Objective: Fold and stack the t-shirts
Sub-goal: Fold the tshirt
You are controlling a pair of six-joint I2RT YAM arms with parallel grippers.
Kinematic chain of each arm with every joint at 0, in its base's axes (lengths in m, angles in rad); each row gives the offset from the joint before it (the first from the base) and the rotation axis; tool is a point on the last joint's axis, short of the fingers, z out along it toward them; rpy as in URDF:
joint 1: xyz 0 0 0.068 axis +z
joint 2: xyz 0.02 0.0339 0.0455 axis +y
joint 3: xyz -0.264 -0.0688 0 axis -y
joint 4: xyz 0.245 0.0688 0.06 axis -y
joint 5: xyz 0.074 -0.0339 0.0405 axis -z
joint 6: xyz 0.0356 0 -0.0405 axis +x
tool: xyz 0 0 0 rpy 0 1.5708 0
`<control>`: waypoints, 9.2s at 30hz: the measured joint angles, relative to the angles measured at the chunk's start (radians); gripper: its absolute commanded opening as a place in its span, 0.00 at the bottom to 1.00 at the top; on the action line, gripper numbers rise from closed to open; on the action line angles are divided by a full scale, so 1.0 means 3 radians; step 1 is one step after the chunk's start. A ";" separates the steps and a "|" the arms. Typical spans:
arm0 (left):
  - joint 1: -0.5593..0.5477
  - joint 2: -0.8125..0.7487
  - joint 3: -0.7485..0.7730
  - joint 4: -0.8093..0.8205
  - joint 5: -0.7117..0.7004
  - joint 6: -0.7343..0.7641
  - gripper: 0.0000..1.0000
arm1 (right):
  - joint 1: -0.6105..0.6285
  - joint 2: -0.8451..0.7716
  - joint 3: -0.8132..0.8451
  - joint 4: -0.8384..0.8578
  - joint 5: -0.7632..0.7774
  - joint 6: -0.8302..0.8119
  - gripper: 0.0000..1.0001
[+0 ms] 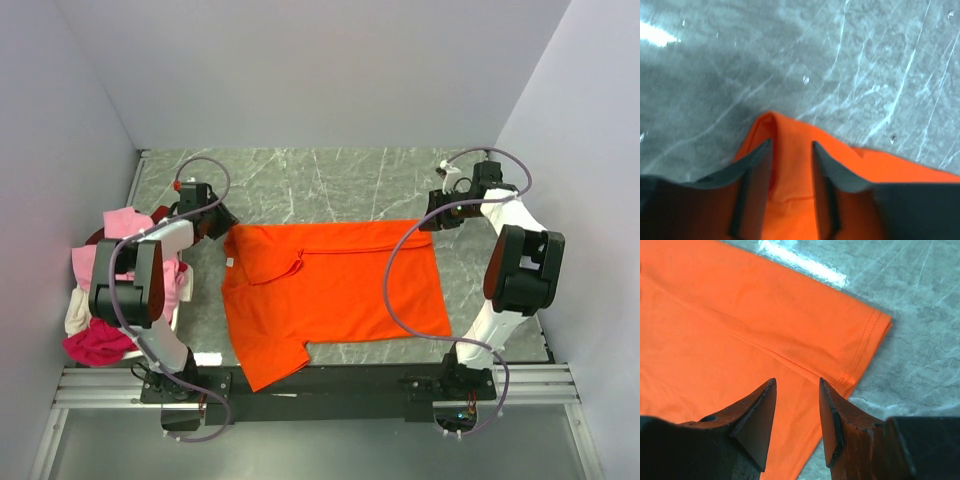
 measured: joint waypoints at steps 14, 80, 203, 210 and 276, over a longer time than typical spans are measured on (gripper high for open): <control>0.0000 0.0370 0.0257 0.0006 -0.0005 0.0003 0.30 | 0.0000 0.0333 0.0455 0.0004 0.0107 0.0240 0.47; 0.0134 0.1447 0.1940 -0.0177 0.0187 0.0025 0.17 | 0.0193 0.1825 0.2881 0.0075 0.1244 0.1286 0.31; -0.2848 -0.0444 0.0192 -0.2181 -0.0736 0.1231 0.00 | -0.0024 -0.0076 -0.0726 0.0098 0.1394 -0.3225 0.00; -0.2670 -0.0694 0.0296 -0.2171 -0.0910 0.1216 0.00 | -0.0067 -0.0141 -0.0722 0.0104 0.1288 -0.2917 0.00; -0.1596 0.1099 0.2402 -0.1555 -0.1764 0.2405 0.00 | 0.0254 0.0806 0.0738 0.0605 0.1603 -0.0916 0.00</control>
